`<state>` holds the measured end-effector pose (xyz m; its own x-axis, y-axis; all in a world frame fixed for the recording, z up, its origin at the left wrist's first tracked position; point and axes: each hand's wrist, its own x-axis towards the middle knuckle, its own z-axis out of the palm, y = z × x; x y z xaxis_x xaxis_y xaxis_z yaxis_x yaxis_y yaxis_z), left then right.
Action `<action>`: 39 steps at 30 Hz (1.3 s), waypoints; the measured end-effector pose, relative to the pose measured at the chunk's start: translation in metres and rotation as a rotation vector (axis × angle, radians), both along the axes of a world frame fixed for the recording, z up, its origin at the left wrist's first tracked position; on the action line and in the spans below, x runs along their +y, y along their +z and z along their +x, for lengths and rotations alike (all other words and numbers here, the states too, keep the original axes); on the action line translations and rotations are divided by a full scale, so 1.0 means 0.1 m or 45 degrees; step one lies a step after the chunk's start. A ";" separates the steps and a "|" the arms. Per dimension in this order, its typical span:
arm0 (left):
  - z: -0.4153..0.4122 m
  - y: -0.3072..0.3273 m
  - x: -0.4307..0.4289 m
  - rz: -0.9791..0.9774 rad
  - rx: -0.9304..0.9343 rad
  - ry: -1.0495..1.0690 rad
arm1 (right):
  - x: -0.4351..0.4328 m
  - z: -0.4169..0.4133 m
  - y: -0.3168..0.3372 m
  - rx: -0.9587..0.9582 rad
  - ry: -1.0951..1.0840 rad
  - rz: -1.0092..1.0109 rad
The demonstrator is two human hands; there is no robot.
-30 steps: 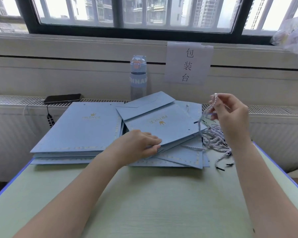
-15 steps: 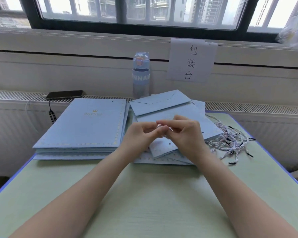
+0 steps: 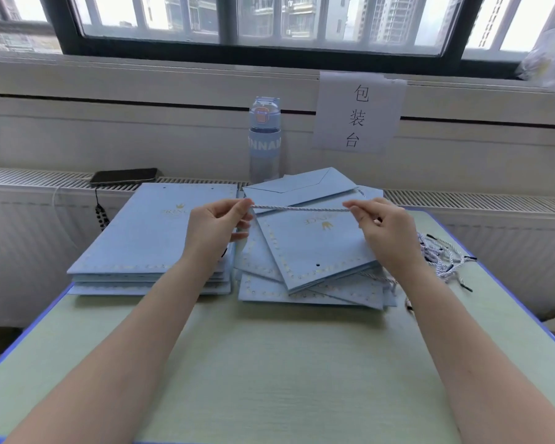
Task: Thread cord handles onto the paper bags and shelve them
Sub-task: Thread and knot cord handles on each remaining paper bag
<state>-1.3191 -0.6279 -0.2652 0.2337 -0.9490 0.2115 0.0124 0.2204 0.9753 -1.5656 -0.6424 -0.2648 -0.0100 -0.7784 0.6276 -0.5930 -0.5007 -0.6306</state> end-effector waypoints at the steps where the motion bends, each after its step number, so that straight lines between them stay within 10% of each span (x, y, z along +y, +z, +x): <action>1: -0.01 0.00 0.00 0.007 -0.013 -0.013 | -0.02 -0.03 0.00 -0.036 -0.097 -0.028; 12: 0.04 -0.07 -0.10 0.028 -0.070 0.032 | -0.13 -0.36 0.03 -0.709 -0.215 0.242; 26: 0.11 -0.15 -0.11 -0.094 -0.379 0.311 | -0.10 -0.39 0.07 -0.736 -0.166 0.173; 39: -0.11 -0.12 0.00 -0.257 -0.371 -0.018 | 0.15 0.06 0.13 -0.443 0.258 0.308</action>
